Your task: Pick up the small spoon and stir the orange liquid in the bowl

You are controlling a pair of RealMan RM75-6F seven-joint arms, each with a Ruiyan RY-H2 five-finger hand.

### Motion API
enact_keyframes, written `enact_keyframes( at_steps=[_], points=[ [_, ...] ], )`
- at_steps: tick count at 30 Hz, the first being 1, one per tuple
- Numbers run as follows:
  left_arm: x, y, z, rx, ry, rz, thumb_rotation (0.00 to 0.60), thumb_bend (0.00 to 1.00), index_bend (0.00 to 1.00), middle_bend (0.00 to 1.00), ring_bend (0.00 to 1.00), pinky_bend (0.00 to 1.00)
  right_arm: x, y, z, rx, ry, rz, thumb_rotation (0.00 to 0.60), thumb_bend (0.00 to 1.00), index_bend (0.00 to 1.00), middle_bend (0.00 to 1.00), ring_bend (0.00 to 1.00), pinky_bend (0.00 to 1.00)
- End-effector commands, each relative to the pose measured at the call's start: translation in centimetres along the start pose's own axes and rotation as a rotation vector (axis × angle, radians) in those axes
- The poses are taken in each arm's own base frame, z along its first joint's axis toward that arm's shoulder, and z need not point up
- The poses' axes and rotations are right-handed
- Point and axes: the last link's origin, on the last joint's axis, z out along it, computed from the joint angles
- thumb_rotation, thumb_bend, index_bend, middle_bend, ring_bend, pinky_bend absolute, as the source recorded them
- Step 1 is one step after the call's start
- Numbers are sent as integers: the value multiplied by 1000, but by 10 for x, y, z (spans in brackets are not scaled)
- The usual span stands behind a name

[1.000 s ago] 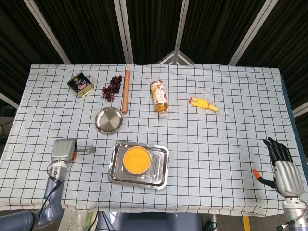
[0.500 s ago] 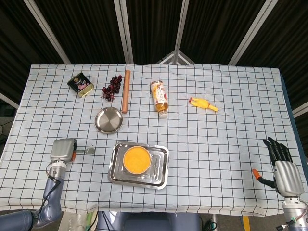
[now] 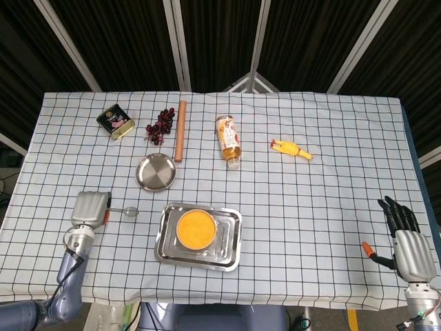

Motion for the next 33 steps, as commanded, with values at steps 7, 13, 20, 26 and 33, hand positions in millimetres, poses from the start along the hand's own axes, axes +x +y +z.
enact_keyframes(
  at_steps=[7,13,20,26,33],
  points=[
    [45,12,-7,-60,67,76,600,528,536,988,923,972,0,-1,0,1,-1,4,600,323,0,0,0,0],
    [68,42,-9,-99,70,121,600,529,536,988,923,973,-1,-1,1,-1,-5,8,600,323,0,0,0,0],
    [82,89,-8,-145,48,171,600,528,536,988,923,973,-1,-1,1,2,-9,16,600,322,0,0,0,0],
    [91,133,-11,-182,33,223,600,528,537,988,923,972,1,0,2,0,-6,29,600,323,0,0,0,0],
    [92,172,-21,-210,13,309,600,530,540,988,923,973,3,1,3,-5,-4,47,600,322,0,0,0,0]
  ],
)
